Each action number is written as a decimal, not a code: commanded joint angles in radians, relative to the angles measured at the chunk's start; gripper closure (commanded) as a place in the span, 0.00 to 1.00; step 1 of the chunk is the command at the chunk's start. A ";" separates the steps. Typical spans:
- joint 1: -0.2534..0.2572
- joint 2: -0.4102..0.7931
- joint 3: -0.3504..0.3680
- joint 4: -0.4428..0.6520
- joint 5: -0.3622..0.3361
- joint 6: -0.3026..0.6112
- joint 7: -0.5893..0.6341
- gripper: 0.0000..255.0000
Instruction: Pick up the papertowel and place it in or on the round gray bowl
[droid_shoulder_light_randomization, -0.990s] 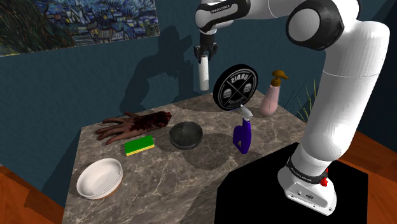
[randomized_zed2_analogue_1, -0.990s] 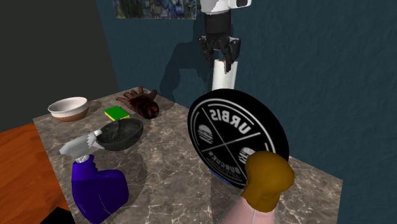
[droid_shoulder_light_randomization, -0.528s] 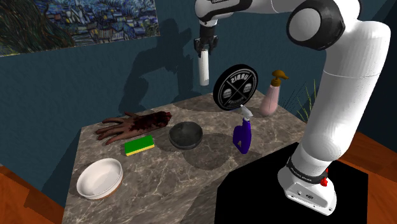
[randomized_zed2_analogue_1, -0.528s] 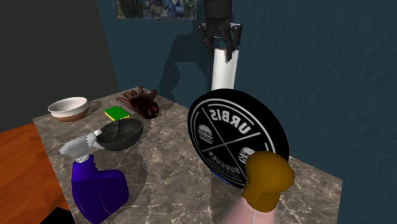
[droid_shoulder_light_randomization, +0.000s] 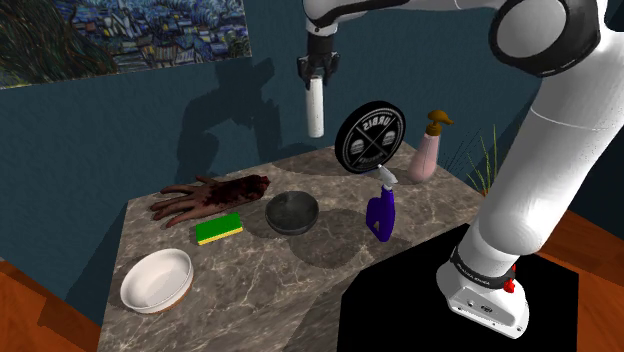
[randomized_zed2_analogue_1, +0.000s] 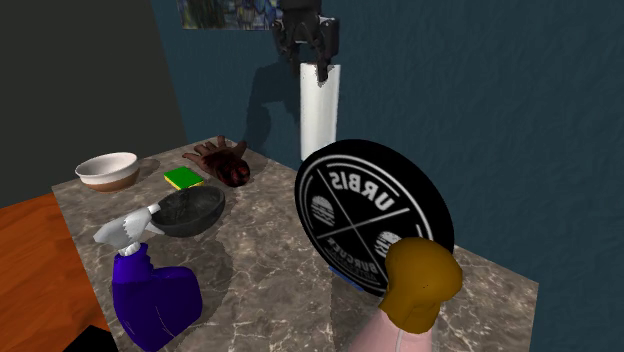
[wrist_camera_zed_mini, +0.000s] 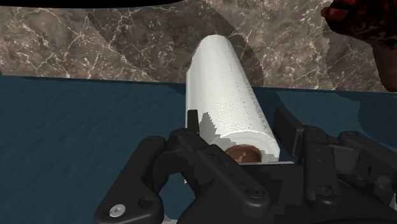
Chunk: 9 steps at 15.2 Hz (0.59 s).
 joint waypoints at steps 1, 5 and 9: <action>0.020 -0.046 0.017 -0.044 -0.013 -0.004 0.041 1.00; 0.059 -0.126 0.061 -0.105 -0.033 -0.028 0.127 1.00; 0.096 -0.191 0.110 -0.146 -0.044 -0.060 0.213 1.00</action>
